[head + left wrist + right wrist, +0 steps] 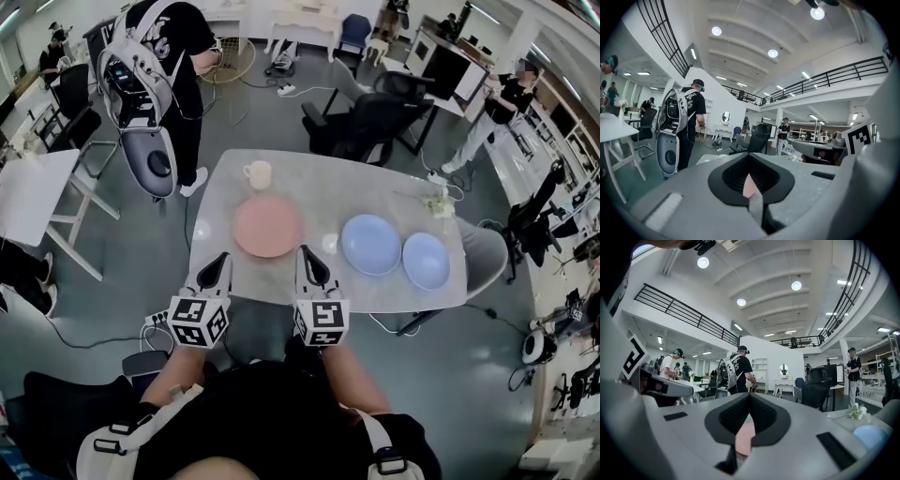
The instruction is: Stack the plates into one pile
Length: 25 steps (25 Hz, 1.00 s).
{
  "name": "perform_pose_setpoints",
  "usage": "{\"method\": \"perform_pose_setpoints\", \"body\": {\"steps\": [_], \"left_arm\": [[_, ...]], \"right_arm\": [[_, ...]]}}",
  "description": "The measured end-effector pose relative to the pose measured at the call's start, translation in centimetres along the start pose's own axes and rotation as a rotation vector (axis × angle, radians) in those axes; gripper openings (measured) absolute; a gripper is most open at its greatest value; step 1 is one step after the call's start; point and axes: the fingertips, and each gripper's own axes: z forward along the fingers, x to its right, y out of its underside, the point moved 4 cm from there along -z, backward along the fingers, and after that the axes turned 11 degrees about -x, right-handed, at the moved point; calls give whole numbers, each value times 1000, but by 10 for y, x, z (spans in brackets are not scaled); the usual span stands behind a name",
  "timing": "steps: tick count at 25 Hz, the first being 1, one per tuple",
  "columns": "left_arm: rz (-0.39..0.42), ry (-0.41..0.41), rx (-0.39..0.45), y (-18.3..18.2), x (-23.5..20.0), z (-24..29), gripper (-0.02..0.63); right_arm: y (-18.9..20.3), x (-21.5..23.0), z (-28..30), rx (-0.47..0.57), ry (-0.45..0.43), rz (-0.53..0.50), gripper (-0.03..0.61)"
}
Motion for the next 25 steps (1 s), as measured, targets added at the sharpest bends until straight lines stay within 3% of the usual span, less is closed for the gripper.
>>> {"method": "perform_pose_setpoints", "body": {"steps": [10,15,20,25], "left_arm": [[55,-47,-2,-33,16,73,3],[54,-119,-26,-49,24,106,3],[50,-185,-48,-53,29,125,3],[77,-197,-94,-47,25,145,3]], "right_arm": [[-1,60,58,23,-81,-2,9],[1,90,89,-4,-155,-6,9],[-2,108,116,2,-227,8,9],[5,113,143,-26,-254,40,9]]}}
